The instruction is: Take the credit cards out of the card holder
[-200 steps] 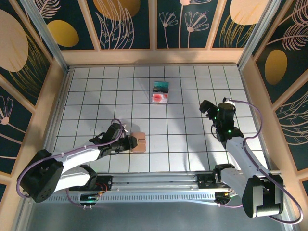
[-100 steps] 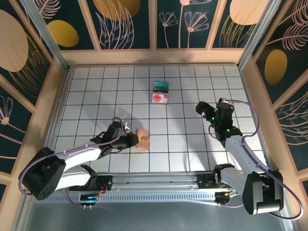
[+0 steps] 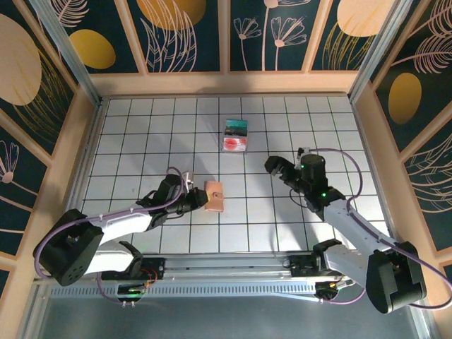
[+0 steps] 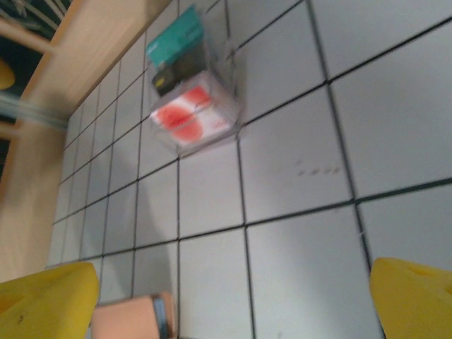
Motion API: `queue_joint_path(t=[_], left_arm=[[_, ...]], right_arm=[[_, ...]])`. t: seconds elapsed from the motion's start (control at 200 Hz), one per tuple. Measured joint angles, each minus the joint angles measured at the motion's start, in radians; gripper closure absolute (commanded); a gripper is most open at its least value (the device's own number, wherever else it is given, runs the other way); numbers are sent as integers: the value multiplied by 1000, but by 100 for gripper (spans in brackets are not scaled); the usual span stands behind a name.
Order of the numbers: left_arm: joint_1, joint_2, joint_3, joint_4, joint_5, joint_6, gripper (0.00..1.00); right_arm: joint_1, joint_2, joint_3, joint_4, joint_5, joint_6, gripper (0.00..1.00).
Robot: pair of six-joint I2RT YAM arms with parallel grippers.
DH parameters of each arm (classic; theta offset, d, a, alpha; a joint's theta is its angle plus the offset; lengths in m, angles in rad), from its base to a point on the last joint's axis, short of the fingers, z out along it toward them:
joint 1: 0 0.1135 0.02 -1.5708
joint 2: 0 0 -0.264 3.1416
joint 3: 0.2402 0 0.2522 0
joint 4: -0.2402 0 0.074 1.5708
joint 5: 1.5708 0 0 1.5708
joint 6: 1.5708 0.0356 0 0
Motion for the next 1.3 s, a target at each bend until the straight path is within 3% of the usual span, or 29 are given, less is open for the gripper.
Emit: queue_joint_path(t=[0.32, 0.701, 1.076, 1.296], left_arm=[[0, -1, 91, 115, 1, -6, 100], [0, -23, 137, 187, 62, -4, 100], [0, -38, 140, 238, 113, -4, 100], [0, -38, 140, 244, 124, -4, 100]], right_arm=[[112, 106, 4, 146, -166, 29, 4], [206, 240, 144, 289, -284, -20, 5], [220, 341, 169, 396, -335, -19, 17], [222, 341, 181, 441, -344, 0, 30]])
